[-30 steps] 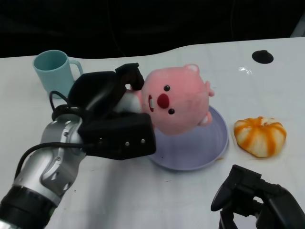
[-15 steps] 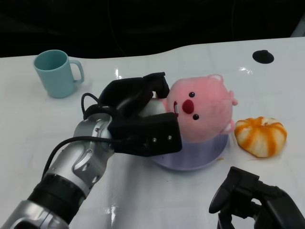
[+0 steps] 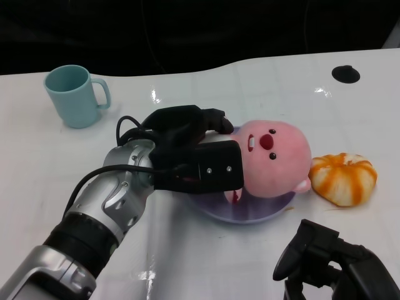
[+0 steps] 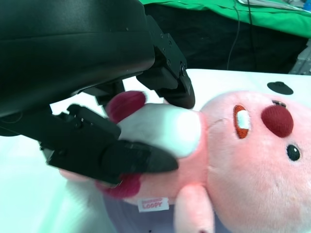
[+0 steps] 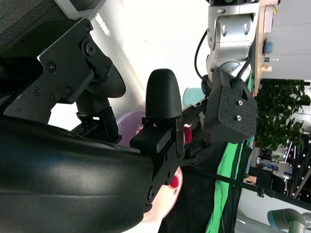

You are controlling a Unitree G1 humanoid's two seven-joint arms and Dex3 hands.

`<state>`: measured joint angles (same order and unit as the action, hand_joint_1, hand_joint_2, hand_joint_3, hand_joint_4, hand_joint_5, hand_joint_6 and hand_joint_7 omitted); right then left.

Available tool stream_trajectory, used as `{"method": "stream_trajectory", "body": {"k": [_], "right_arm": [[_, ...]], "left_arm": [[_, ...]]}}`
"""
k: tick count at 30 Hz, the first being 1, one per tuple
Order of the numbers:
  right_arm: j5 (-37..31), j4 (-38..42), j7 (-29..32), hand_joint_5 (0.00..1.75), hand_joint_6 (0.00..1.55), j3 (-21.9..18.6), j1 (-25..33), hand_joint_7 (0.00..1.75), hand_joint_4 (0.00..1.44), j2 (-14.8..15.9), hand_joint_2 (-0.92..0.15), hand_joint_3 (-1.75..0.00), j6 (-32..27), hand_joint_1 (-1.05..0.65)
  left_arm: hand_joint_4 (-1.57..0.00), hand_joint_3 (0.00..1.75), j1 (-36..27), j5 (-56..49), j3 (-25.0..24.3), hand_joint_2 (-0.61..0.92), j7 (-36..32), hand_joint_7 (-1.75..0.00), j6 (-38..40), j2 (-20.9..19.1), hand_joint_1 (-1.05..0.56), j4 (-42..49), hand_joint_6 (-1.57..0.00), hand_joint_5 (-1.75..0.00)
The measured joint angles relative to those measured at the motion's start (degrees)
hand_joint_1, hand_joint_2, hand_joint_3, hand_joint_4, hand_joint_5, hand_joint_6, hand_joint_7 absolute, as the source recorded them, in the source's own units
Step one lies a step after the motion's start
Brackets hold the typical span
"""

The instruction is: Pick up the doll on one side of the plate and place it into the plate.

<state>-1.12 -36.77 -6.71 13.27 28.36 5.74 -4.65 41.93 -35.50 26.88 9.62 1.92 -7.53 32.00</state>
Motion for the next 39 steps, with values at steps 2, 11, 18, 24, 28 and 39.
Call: {"method": "stream_trajectory", "body": {"k": [2,11,18,24,28,39], "right_arm": [[0.0,0.0,0.0,1.75,0.62,0.0,0.0,1.51,0.68,0.0,-0.37,-1.40,0.0,0.06],[0.0,0.0,0.0,1.75,0.63,-0.2,-0.1,1.51,0.67,0.0,-0.37,-1.41,0.1,0.07],[0.0,0.2,0.0,1.75,0.62,-0.4,-0.4,1.51,0.68,0.1,-0.37,-1.41,0.2,0.07],[0.0,0.2,0.0,1.75,0.62,-0.5,-0.5,1.51,0.68,0.2,-0.37,-1.40,0.2,0.07],[0.0,0.2,0.0,1.75,0.62,-0.5,-0.5,1.51,0.68,0.2,-0.38,-1.40,0.5,0.06],[0.0,-0.2,0.0,1.75,0.62,-0.4,-0.4,1.53,0.68,0.3,-0.37,-1.40,-0.3,0.06]], "left_arm": [[-0.03,0.46,0.0,-1.1,1.3,0.92,2.2,0.00,0.2,-1.4,-0.81,-1.6,-0.10,-0.14],[0.00,0.62,-0.3,-4.3,3.1,0.92,4.8,0.00,0.1,-4.9,-1.00,-6.8,-0.04,0.00],[0.00,0.60,-5.0,-4.1,1.6,0.92,4.8,-0.01,-1.0,-7.4,-0.97,-13.5,-0.05,0.00],[-0.12,0.50,-11.6,2.0,-4.2,0.92,5.0,-0.04,-5.0,-11.3,-0.84,-22.5,-0.11,-0.08],[-0.19,0.48,-16.1,7.2,-8.1,0.92,5.5,-0.05,-7.6,-12.9,-0.79,-26.7,-0.15,-0.13],[-0.13,0.31,-29.8,30.8,-19.2,0.92,10.9,-0.07,-12.7,-13.4,-0.51,-36.2,-0.39,-0.81]]}}
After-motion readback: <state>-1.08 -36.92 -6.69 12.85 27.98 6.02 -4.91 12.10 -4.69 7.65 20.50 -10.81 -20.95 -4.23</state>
